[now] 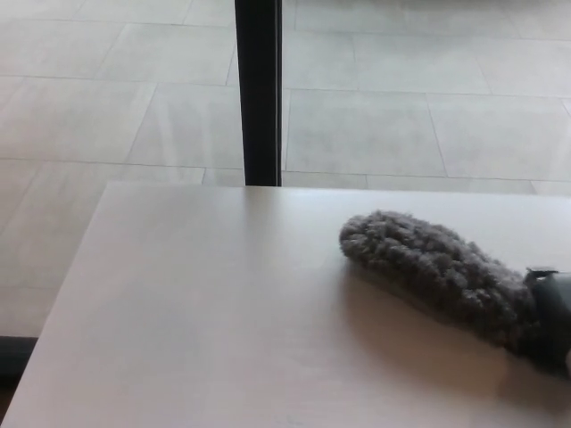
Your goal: The robot uses its right hand to pick up the duster kept in the middle of the desk and use it to wipe the desk by swiping its surface twice
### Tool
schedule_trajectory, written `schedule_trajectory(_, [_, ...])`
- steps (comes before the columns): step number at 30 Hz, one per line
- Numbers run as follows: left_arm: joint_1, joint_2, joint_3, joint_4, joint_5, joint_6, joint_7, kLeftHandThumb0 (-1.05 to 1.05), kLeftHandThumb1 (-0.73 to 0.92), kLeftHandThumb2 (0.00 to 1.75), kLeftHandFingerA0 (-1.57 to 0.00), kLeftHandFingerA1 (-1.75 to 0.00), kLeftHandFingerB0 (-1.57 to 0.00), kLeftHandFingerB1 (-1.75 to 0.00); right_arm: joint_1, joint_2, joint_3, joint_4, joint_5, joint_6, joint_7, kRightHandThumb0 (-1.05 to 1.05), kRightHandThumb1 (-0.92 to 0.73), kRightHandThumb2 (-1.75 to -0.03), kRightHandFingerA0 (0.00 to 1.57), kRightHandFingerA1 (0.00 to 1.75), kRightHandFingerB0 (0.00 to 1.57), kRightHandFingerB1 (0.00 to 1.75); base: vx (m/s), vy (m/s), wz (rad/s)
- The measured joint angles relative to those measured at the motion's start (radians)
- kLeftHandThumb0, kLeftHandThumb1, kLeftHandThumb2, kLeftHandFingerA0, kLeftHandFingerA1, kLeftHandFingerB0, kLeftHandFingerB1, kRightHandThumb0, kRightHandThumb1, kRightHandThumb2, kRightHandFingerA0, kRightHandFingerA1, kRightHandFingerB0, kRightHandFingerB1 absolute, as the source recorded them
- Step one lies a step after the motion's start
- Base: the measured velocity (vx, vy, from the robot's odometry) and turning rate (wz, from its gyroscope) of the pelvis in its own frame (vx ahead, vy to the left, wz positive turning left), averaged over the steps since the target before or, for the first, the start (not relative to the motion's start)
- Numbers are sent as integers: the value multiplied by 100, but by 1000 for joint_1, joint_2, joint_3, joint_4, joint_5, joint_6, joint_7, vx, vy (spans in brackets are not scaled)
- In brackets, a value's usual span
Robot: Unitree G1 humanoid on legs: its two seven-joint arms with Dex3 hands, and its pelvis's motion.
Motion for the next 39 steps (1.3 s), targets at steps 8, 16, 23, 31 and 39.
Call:
schedule_trajectory(8, [13,-1,16,0,-10,0,-2,-49,73,62,-66,-64,-57,-52,55,-43,-115,35,56,78,-9,-48,-60,-59,60,164,74,62,0,0,0])
schedule_trajectory(16, [13,-1,15,1,-16,0,-2,-50,73,61,-66,-66,-58,-51,78,-45,-167,37,96,124,-14,-50,-59,-61,63,158,75,55,0,0,0])
schedule_trajectory(23, [14,-1,0,-1,-16,0,0,-50,74,62,-68,-63,-58,-51,68,-39,-142,37,97,147,-7,-43,-63,-60,62,159,66,63,0,0,0])
schedule_trajectory(31, [17,-1,-11,-2,-16,0,0,-50,73,62,-68,-63,-58,-52,64,-42,-220,1,142,104,19,-38,-67,-59,35,69,44,41,0,0,0])
schedule_trajectory(39, [17,-1,-15,-1,-17,0,-1,-50,74,62,-68,-67,-58,-51,68,-50,-261,-71,182,38,119,-105,-76,-63,0,0,0,0,0,0,0])
